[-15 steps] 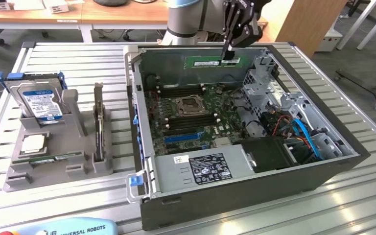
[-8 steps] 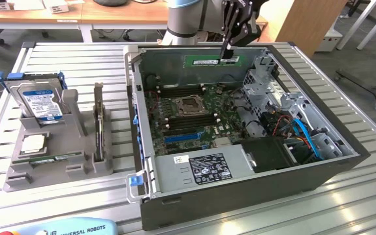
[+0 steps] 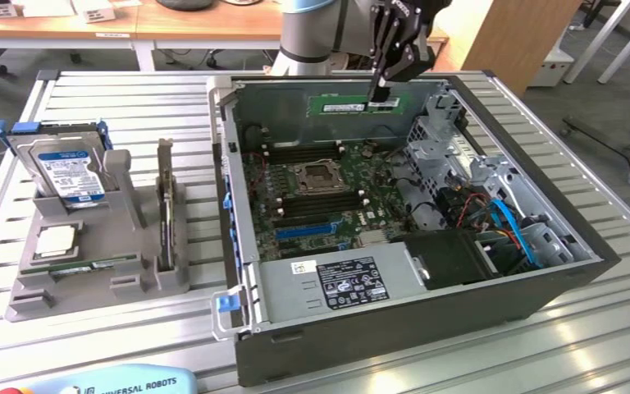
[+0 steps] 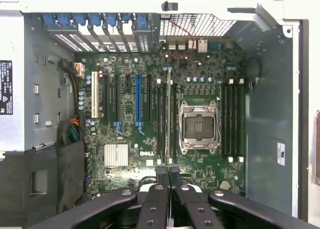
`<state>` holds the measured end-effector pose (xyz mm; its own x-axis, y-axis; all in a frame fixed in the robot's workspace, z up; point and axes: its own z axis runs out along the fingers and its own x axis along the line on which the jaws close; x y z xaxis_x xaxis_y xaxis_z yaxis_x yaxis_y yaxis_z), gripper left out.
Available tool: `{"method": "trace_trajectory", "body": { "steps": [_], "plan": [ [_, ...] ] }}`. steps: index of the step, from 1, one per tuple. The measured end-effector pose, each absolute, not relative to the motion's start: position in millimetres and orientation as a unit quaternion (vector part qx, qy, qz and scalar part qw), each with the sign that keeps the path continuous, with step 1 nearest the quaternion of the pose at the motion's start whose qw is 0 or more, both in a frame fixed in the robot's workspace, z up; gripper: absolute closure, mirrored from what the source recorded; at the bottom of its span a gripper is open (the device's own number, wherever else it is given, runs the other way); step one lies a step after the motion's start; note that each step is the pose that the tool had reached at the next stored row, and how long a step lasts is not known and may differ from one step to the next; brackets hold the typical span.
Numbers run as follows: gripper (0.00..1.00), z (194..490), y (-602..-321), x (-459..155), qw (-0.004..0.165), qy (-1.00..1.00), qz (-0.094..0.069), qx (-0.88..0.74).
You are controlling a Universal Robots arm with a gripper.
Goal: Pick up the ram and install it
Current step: 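Pick up the ram and move it above insertion slot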
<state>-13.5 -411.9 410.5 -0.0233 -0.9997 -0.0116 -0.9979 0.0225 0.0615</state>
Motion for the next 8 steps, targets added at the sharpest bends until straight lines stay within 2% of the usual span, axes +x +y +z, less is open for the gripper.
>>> {"method": "trace_trajectory", "body": {
  "steps": [8],
  "plan": [
    [0.89, 397, -412, -14, 0.017, -0.715, -0.026, 0.699]
  ]
}}
